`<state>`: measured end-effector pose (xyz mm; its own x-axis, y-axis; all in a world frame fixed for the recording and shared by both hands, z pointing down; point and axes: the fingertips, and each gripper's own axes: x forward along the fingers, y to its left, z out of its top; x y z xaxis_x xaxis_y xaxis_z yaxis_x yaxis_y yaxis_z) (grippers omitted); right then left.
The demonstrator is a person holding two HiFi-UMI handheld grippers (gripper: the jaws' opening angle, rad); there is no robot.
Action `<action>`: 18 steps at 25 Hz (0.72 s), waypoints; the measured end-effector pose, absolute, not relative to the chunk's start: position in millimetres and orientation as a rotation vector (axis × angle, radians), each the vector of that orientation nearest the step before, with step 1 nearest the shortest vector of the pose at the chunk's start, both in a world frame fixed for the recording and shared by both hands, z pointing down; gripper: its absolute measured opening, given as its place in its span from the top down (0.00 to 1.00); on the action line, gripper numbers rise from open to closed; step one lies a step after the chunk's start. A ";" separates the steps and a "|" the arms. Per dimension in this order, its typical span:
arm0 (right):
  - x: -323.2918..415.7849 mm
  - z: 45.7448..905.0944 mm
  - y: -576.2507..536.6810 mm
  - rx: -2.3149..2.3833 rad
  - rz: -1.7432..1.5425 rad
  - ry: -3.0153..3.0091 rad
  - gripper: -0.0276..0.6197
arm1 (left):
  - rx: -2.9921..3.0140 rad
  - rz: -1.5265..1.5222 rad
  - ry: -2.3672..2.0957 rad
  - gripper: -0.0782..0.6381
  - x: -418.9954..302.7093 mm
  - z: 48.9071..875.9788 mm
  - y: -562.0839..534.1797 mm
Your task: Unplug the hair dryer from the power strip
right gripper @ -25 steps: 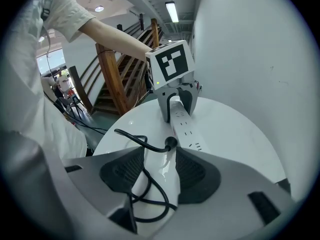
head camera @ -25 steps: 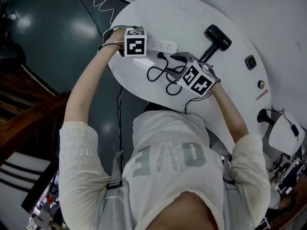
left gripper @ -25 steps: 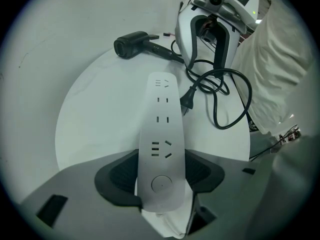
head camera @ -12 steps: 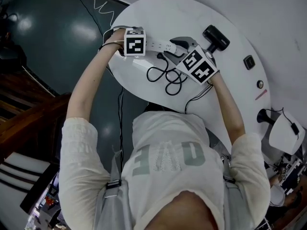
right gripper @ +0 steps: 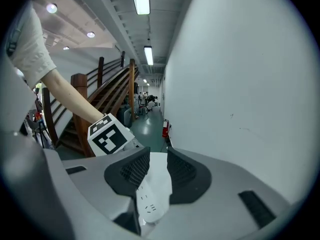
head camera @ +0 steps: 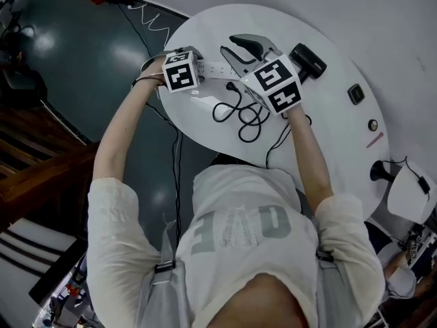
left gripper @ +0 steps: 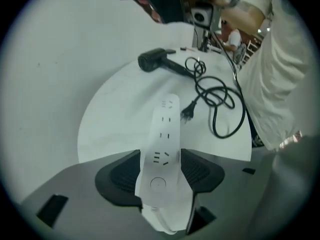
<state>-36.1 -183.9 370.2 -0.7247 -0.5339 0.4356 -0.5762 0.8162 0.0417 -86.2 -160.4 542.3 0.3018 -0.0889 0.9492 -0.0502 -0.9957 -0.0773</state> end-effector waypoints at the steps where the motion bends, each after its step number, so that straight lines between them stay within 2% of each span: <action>1: -37.4 367.4 -183.4 0.830 0.140 -2.577 0.78 | -2.558 -1.780 0.184 0.51 -82.7 532.9 -162.9; 5: -35.8 355.4 -185.3 0.892 0.113 -2.600 0.78 | -2.690 -1.528 0.441 0.52 -68.1 487.5 -181.2; 10: -27.3 307.2 -190.2 1.106 -0.024 -2.670 0.79 | -2.879 -0.901 0.997 0.52 -54.5 402.3 -194.7; 11: -24.5 294.5 -189.1 1.163 -0.049 -2.693 0.82 | -2.857 -0.789 1.125 0.55 -57.0 386.4 -193.7; 12: -20.8 283.1 -187.5 1.216 -0.071 -2.713 0.83 | -2.810 -0.701 1.258 0.62 -61.1 371.8 -191.8; 13: -16.9 273.1 -185.2 1.261 -0.086 -2.734 0.84 | -2.747 -0.630 1.380 0.76 -65.7 357.9 -188.8; 14: -13.2 264.3 -182.3 1.299 -0.098 -2.755 0.85 | -2.687 -0.563 1.482 0.84 -69.3 343.8 -184.1; 15: -9.9 256.2 -178.8 1.329 -0.110 -2.776 0.86 | -2.641 -0.492 1.561 0.87 -71.4 328.9 -177.9; 18: -3.0 233.2 -163.5 1.382 -0.150 -2.841 0.87 | -2.550 -0.233 1.720 0.87 -71.9 277.8 -152.7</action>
